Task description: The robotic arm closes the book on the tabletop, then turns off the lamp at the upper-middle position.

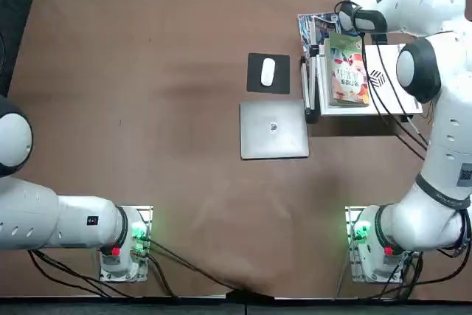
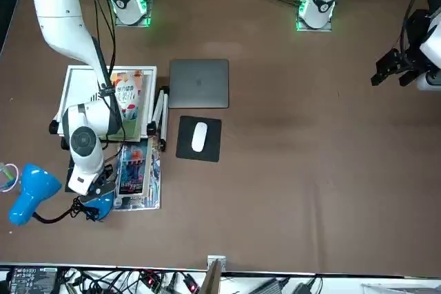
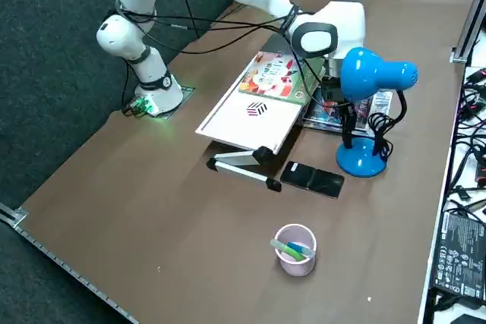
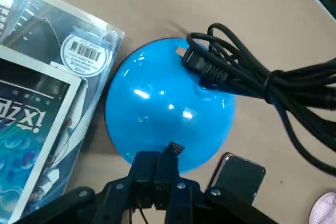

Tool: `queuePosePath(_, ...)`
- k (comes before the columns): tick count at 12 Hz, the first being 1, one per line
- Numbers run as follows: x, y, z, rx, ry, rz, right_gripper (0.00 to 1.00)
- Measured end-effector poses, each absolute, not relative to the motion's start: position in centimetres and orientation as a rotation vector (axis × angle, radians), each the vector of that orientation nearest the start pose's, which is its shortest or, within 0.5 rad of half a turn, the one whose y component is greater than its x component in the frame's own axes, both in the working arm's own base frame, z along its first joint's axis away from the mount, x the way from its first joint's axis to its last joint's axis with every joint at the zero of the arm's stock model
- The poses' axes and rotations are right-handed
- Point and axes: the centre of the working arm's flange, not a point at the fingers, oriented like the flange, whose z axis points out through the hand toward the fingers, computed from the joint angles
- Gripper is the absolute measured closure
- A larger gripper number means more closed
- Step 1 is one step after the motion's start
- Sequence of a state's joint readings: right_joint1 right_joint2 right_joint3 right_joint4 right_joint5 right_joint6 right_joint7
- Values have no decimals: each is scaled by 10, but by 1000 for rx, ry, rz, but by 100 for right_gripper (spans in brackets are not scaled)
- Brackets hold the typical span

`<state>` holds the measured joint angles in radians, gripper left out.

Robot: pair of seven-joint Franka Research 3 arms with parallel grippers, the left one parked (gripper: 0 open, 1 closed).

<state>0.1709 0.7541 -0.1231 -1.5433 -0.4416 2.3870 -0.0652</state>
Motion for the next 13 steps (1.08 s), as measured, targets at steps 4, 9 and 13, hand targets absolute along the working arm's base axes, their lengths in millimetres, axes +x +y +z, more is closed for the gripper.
queuePosePath(4, 715, 43, 218, -3443, -808, -141, 99)
queuePosePath(9, 712, 43, 214, -3442, -810, -128, 99)
queuePosePath(13, 712, 42, 214, -3442, -810, -124, 99)
